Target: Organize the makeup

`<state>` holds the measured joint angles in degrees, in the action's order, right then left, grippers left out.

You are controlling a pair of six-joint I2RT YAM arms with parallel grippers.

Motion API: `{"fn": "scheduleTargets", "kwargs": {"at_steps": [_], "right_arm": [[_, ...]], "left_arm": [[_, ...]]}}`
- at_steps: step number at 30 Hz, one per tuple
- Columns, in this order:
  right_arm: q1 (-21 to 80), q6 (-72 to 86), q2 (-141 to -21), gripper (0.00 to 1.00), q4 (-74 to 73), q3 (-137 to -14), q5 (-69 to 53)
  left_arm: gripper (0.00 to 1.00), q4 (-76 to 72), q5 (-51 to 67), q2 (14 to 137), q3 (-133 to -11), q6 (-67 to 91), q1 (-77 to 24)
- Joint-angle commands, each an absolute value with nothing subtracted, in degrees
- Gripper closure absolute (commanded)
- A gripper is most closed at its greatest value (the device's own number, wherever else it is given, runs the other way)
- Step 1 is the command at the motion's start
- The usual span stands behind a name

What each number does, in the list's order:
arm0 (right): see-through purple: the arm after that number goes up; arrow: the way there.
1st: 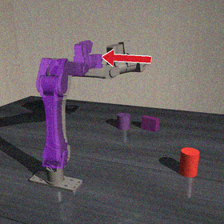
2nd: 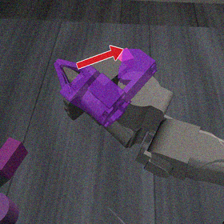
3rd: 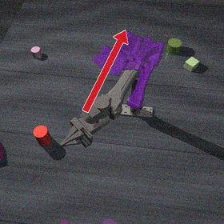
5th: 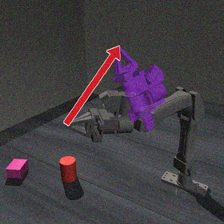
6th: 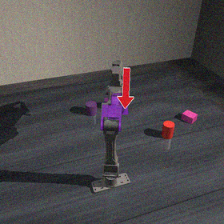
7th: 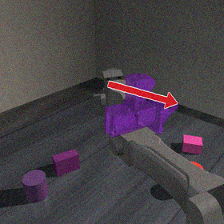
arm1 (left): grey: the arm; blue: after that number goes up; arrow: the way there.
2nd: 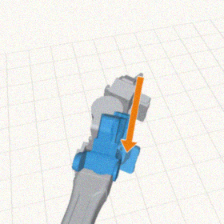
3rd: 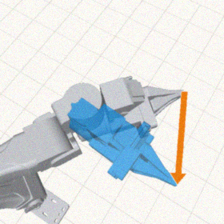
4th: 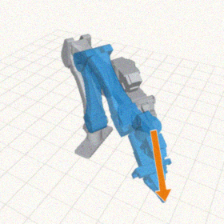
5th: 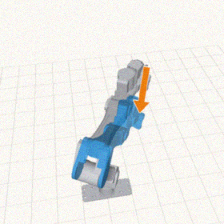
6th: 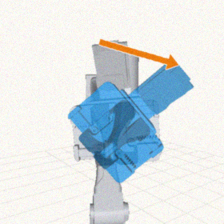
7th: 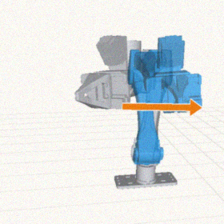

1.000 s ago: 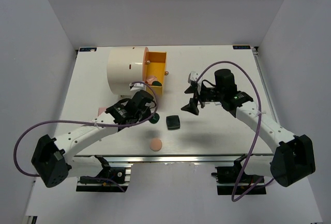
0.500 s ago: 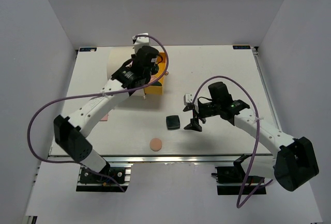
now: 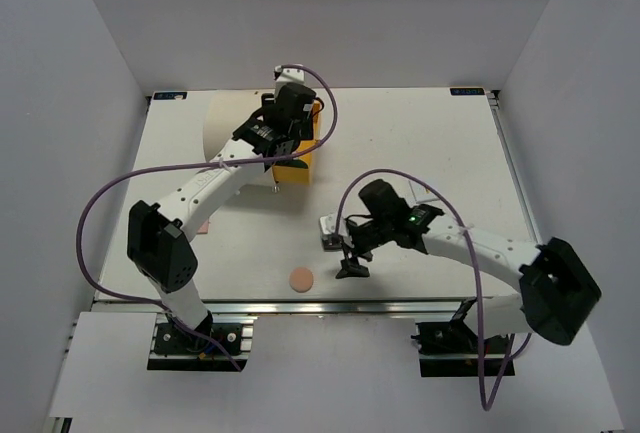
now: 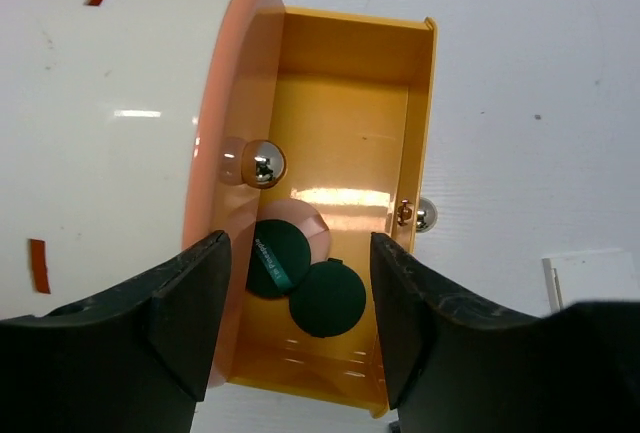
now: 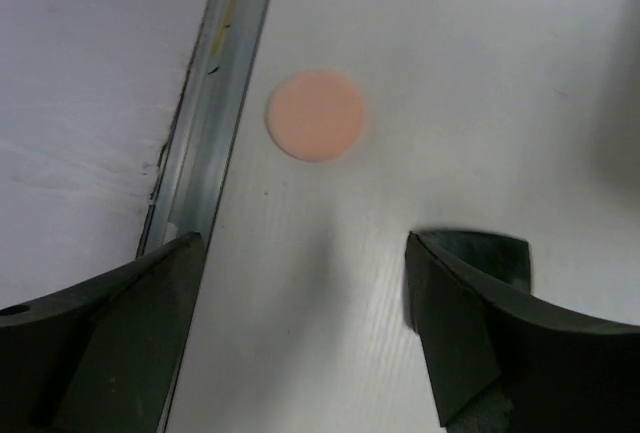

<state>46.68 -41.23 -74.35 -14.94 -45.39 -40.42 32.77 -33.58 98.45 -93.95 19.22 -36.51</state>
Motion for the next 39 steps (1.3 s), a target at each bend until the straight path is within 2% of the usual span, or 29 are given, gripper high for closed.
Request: {"fn": "scheduleTargets", "kwargs": {"at_steps": [1, 5, 8, 11, 16, 19, 21, 22, 24, 25, 28, 35, 39], "right_arm": [[51.14, -44.99, -79.88, 0.18, -14.41, -49.21, -39.20], [55.01, -45.70, -87.88, 0.29, -15.56, -54.57, -36.39], [58.35, -43.78, -92.71, 0.30, -13.89, -57.39, -32.27], [61.17, -41.49, -97.80, 0.29, -12.40, -59.75, -28.57], [62.49, -40.25, -102.03, 0.31, -12.30, -62.05, -24.44], [62.84, -40.43, -103.62, 0.34, -11.43, -61.79, -23.12], [63.37, -40.52, -104.94, 0.40, -11.16, -61.79, -22.42], [63.46, -40.60, -105.38, 0.52, -11.25, -61.96, -21.80], [63.54, -40.69, -106.43, 0.66, -11.86, -62.49, -21.36], [63.54, -40.69, -106.52, 0.81, -11.95, -62.49, -21.27], [63.46, -41.66, -105.13, 0.99, -11.69, -61.09, -21.09], [59.07, -38.16, -88.63, 1.00, -10.64, -59.58, -26.36], [50.92, -30.69, -82.10, 1.00, -7.48, -63.89, -27.42]], "left_arm": [[0.32, 33.05, -32.87, 95.10, -96.94, 18.72, -36.12], [0.33, 33.13, -31.03, 91.68, -98.96, 20.47, -36.12], [0.39, 33.66, -29.97, 88.61, -98.79, 22.05, -36.12], [0.41, 34.36, -29.71, 82.63, -95.55, 23.81, -36.12], [0.28, 37.78, -31.37, 69.54, -84.48, 29.25, -36.04], [0.26, 40.15, -32.34, 62.87, -77.73, 33.03, -35.86], [0.26, 41.48, -32.96, 60.13, -74.72, 35.06, -35.86], [0.26, 41.92, -33.13, 57.86, -72.18, 36.03, -35.95], [0.26, 42.54, -33.66, 56.00, -69.88, 38.84, -35.86], [0.26, 42.63, -33.75, 55.20, -68.83, 39.54, -35.95], [0.26, 42.71, -33.75, 52.92, -65.22, 42.88, -35.95], [0.25, 42.89, -34.19, 48.96, -59.25, 48.60, -35.86], [0.23, 41.67, -32.79, 47.29, -54.42, 52.02, -35.77]]}}
